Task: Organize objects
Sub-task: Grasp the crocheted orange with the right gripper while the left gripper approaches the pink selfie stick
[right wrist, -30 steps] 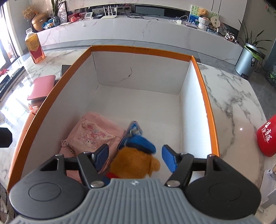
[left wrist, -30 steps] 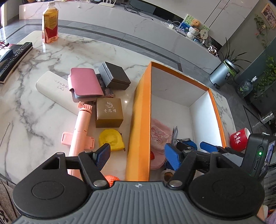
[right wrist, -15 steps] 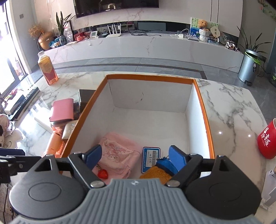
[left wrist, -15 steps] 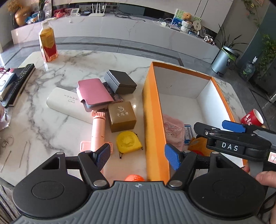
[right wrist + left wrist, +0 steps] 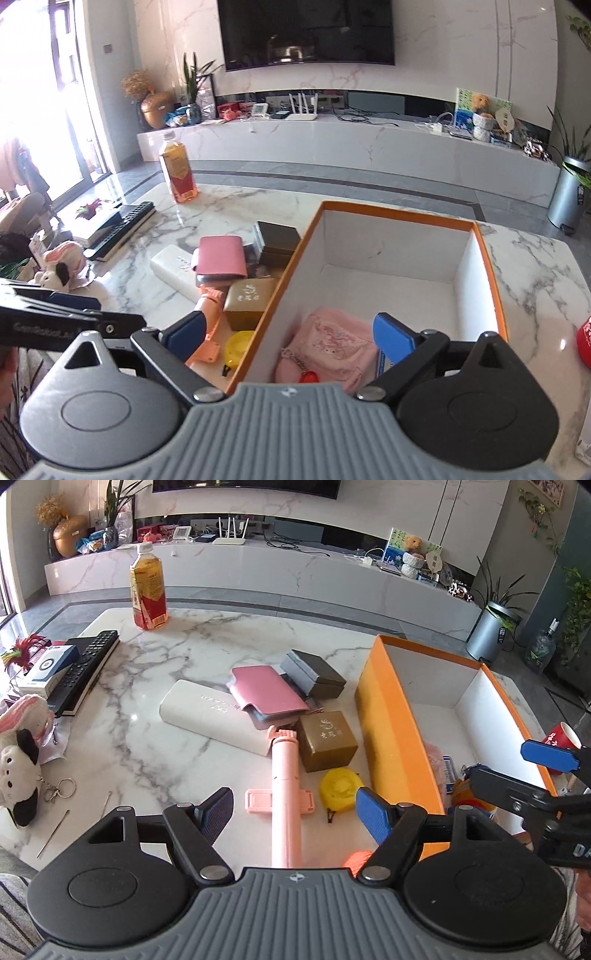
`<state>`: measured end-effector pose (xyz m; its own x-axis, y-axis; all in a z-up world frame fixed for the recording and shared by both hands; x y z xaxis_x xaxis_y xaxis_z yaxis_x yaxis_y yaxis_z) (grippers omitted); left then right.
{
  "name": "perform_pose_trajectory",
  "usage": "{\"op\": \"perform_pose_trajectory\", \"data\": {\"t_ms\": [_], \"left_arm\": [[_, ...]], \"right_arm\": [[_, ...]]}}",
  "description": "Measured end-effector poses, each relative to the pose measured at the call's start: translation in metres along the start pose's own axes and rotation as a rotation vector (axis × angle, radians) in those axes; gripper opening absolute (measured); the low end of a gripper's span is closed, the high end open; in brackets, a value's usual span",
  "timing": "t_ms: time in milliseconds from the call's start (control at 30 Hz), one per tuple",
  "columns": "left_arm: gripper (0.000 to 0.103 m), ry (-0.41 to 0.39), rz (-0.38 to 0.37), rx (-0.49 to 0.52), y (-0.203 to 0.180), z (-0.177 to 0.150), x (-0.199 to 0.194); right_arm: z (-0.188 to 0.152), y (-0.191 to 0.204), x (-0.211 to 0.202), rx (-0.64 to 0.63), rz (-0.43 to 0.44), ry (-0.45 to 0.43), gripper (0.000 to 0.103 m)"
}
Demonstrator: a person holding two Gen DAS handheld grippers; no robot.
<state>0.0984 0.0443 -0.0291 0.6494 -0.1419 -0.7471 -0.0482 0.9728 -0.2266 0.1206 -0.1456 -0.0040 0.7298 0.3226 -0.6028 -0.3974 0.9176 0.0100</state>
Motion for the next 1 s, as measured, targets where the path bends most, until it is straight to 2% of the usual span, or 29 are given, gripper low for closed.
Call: {"op": "perform_pose_trajectory", "data": {"t_ms": [100,233,333,433,567,633,700,733,900,1000], "left_arm": [[0.086,0.009,-0.009,0.036,0.012,-0.007,0.005],[0.086,0.018,0.044,0.080,0.025,-0.018,0.008],[0.086,0.027,0.058,0.052,0.037,-0.020,0.010],[0.086,0.000,0.089,0.049,0.046,-0.017,0.006],[0.086,-0.035,0.085,0.011,0.056,-0.012,0.000],[0.086,-0.035,0.085,-0.010,0.060,-0.013,-0.001],[0.086,-0.029,0.095,-0.009,0.061,-0.013,0.000],[0.086,-0.027,0.100,-0.007,0.061,-0.013,0.000],[0.086,-0.023,0.095,-0.013,0.060,-0.015,0.000],[0.086,0.021,0.064,0.019,0.055,-0.020,0.011]], "right_arm": [[-0.012,0.019,-0.009,-0.030,0.052,-0.028,0.097],[-0.035,0.039,-0.016,-0.033,0.108,-0.054,0.097],[-0.047,0.053,-0.019,-0.037,0.147,-0.071,0.097],[-0.054,0.067,-0.015,-0.047,0.145,-0.047,0.097],[-0.060,0.080,-0.012,-0.045,0.162,-0.043,0.097],[-0.060,0.087,-0.013,-0.041,0.179,-0.059,0.096],[-0.061,0.095,-0.009,-0.056,0.191,-0.039,0.096],[-0.063,0.099,-0.004,-0.066,0.178,-0.019,0.094],[-0.075,0.107,0.023,-0.065,0.047,0.072,0.074],[-0.081,0.107,0.037,-0.089,-0.070,0.108,0.072]]}}
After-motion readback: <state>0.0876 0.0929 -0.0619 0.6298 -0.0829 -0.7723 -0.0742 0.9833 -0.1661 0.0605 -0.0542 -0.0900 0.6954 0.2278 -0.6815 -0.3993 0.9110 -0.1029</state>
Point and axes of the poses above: each gripper's, at about its wrist camera, not at the fingertips, and x roughly the way its jaws point, y to its left, z to its top, the point moved 5 cm from there along x, roughly the way its jaws point, and after that the axes turned 6 degrees about -z, right-handed, at the moved point
